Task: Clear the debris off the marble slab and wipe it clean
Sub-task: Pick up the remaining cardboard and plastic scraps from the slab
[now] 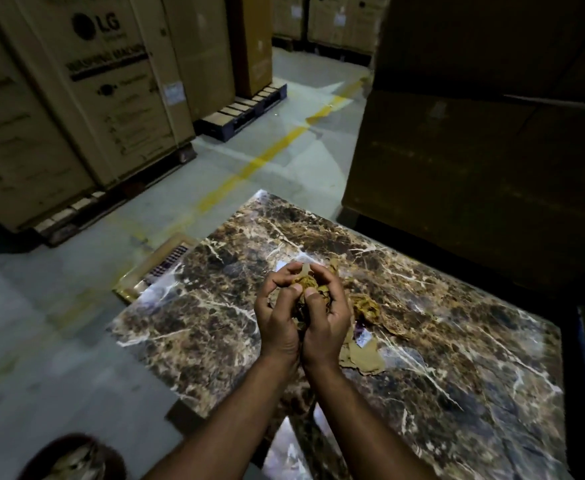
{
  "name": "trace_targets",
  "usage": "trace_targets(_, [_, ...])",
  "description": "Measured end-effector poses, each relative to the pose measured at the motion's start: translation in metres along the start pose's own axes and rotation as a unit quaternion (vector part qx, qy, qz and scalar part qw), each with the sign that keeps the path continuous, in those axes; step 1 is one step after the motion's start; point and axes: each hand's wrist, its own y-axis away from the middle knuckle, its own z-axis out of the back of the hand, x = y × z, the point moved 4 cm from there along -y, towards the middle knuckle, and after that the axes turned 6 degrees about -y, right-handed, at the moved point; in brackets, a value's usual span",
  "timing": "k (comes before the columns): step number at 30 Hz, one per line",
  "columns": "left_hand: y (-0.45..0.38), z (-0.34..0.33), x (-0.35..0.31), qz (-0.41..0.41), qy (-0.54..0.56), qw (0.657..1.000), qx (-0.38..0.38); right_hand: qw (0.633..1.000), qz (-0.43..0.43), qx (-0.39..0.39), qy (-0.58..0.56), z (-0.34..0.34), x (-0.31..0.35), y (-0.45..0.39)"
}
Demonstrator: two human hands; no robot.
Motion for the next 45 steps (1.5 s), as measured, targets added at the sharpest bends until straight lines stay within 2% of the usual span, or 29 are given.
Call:
trace_targets(7, [-0.015,0.098,-0.053,-0.070,0.008,0.993,-0.099,0.994,-0.023,0.107,-0.030,-0.101,-0.006,0.048])
trace_targets(13, [-0.008,0.254,-0.121,-0.137,-0.022,0.964,-0.225,0.973,-0.053,0.220,-0.046,-0.227,-0.028,0.157])
trace_targets(20, [0.034,0.468,-0.184,-0.136,-0.002,0.927,-0.349,0.931,-0.104,0.343,-0.072,-0.371,-0.051,0.329])
trace_targets(24, [0.056,0.547,-0.203,-0.122,-0.012,0.916,-0.382,0.907,-0.128,0.398,-0.045,-0.420,-0.074,0.397])
trace_targets(26, [0.062,0.581,-0.199,-0.115,-0.018,0.900,-0.420,0.896,-0.138,0.420,-0.033,-0.437,-0.087,0.421])
trace_targets(31, [0.061,0.663,-0.143,-0.046,-0.114,0.842,-0.525,0.855,-0.221,0.470,0.006,-0.466,-0.163,0.460])
trace_targets(35, [0.051,0.736,-0.051,0.053,-0.116,0.829,-0.544,0.828,-0.249,0.499,0.053,-0.476,-0.273,0.485])
trace_targets(42, [0.036,0.853,0.118,0.045,-0.195,0.769,-0.607,0.809,-0.219,0.535,0.104,-0.472,-0.482,0.525])
trace_targets(45, [0.042,0.893,0.195,0.083,-0.206,0.759,-0.613,0.791,-0.213,0.556,0.140,-0.454,-0.569,0.546])
